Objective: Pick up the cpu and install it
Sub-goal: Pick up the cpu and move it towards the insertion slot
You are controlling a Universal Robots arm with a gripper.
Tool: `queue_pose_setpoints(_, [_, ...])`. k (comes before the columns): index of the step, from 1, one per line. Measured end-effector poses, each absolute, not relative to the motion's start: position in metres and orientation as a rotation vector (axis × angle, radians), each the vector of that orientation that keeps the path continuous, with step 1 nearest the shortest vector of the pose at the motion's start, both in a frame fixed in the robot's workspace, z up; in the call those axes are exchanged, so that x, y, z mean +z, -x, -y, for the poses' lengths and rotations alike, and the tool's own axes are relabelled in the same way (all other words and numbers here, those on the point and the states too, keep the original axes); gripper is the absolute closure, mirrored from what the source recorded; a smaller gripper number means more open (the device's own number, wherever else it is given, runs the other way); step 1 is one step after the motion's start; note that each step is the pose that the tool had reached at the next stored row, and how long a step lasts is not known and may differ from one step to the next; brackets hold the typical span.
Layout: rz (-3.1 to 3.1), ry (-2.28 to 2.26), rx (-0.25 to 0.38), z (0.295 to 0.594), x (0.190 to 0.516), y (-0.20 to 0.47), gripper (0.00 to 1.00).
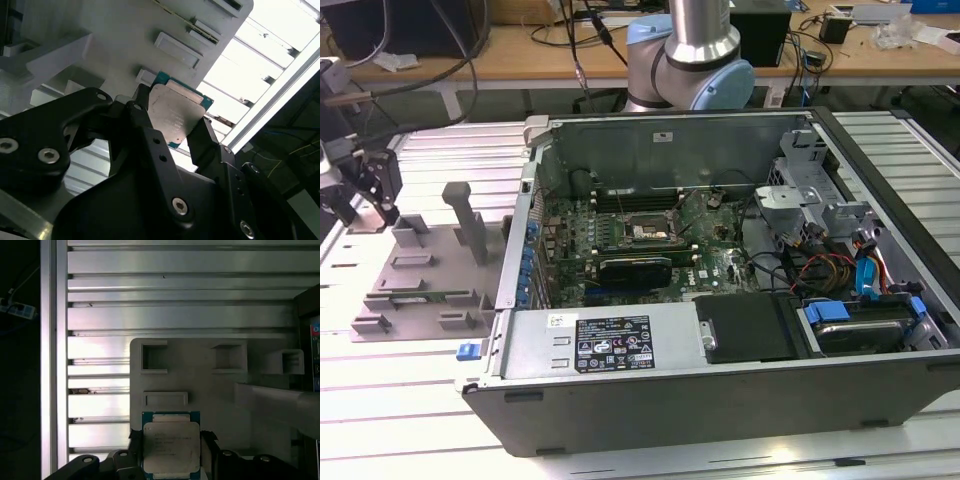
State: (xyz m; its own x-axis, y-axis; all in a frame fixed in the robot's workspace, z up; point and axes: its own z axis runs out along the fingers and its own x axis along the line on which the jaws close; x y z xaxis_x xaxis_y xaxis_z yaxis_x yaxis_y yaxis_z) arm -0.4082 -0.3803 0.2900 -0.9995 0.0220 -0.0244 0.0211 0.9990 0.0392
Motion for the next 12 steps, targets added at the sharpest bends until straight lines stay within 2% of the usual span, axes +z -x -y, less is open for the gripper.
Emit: queue_pose_setpoints(12, [-3.116,-0.034,0.061,0.38,0.309,0.408,0.45])
